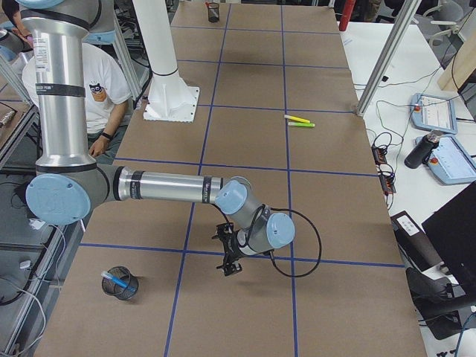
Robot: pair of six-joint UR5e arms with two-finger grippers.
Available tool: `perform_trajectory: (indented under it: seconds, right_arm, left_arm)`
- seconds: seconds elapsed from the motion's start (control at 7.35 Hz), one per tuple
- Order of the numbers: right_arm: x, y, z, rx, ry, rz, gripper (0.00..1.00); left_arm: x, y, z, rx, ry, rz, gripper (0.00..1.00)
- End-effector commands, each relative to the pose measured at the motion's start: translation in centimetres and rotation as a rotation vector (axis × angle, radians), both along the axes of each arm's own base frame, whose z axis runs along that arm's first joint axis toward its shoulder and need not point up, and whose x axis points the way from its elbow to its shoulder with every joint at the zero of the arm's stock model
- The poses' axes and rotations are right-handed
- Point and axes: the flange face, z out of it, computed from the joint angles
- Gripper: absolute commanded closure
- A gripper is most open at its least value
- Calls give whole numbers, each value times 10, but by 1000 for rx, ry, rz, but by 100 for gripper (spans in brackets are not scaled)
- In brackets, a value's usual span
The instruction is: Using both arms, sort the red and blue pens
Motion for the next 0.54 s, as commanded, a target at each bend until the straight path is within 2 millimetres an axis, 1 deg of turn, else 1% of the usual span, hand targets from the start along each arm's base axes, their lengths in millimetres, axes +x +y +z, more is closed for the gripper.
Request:
perform_trajectory:
  seconds: [0.0,0.27,0.41]
  right_arm:
    - [-6,-48,-34,116,62,157,0]
    - [-8,-70,-50,245,70,238,0]
    - [-9,-75,-55,251,82,294,0]
  left_arm:
    - [-4,5,17,19,-55,11,0]
    - [-5,6,21,20,-82,3,0]
    - [-4,6,20,21,-80,5,0]
